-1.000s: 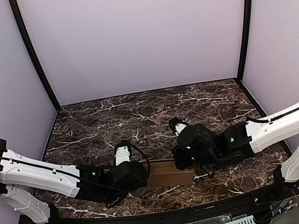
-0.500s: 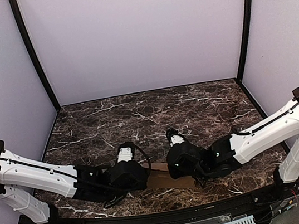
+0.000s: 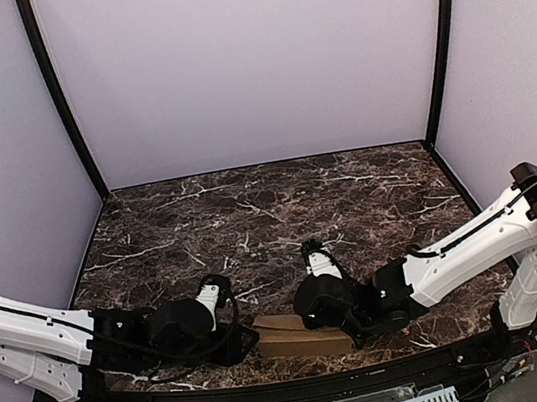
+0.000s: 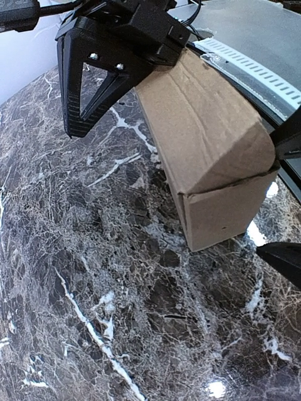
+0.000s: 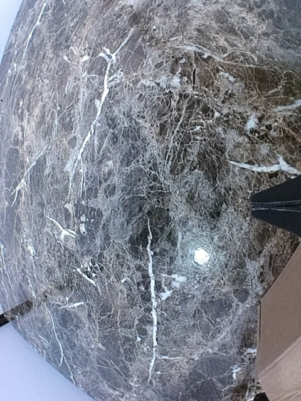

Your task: Fold the paper box

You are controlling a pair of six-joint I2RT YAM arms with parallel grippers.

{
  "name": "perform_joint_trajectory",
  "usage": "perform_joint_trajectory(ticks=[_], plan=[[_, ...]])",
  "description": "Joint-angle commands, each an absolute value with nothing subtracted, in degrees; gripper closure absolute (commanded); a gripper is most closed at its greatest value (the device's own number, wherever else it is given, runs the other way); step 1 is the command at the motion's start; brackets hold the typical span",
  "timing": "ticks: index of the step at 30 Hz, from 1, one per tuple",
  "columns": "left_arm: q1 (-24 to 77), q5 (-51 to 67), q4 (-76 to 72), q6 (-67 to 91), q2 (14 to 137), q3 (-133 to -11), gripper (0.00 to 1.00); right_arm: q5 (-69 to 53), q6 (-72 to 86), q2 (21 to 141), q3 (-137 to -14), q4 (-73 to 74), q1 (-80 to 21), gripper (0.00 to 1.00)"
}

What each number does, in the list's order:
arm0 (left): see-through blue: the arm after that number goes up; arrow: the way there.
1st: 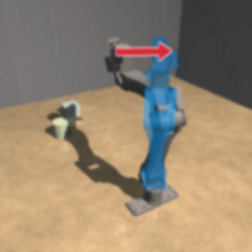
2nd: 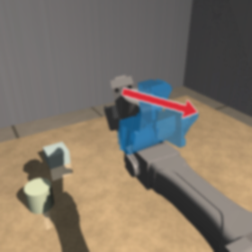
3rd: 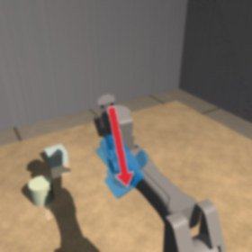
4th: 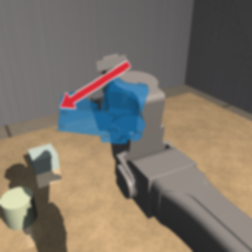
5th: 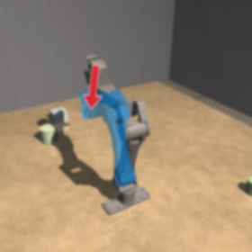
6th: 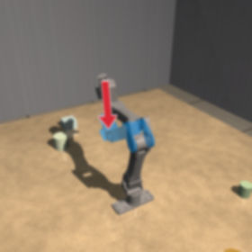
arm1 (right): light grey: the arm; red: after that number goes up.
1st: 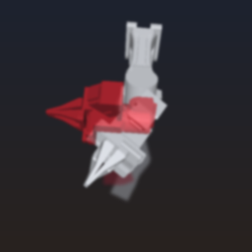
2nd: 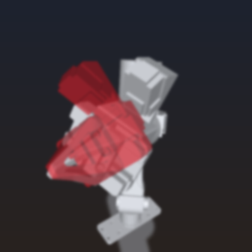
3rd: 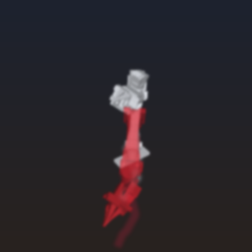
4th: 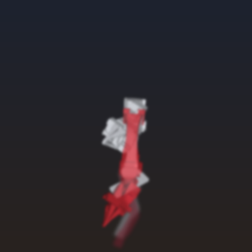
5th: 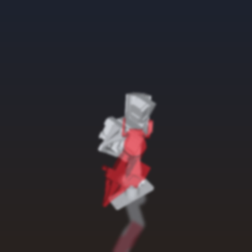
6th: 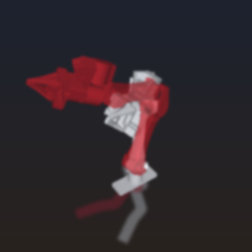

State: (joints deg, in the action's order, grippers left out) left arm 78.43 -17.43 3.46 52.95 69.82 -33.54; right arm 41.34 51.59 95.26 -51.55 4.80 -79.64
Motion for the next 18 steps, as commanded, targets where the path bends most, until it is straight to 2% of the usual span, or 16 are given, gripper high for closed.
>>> perform_joint_trajectory(ticks=[1, 18], plan=[[78.8, -14.9, 7.5, 50.7, 68.2, -30.6, 0.55, 40.9, 51.3, 97.1, -50.8, 9.8, -80.7, 1.0], [78.7, -14.5, 5.8, 46.5, 68.9, -32.3, 0.54, 37.4, 38.7, 86.1, -54.0, 9.3, -79.6, 1.0]])
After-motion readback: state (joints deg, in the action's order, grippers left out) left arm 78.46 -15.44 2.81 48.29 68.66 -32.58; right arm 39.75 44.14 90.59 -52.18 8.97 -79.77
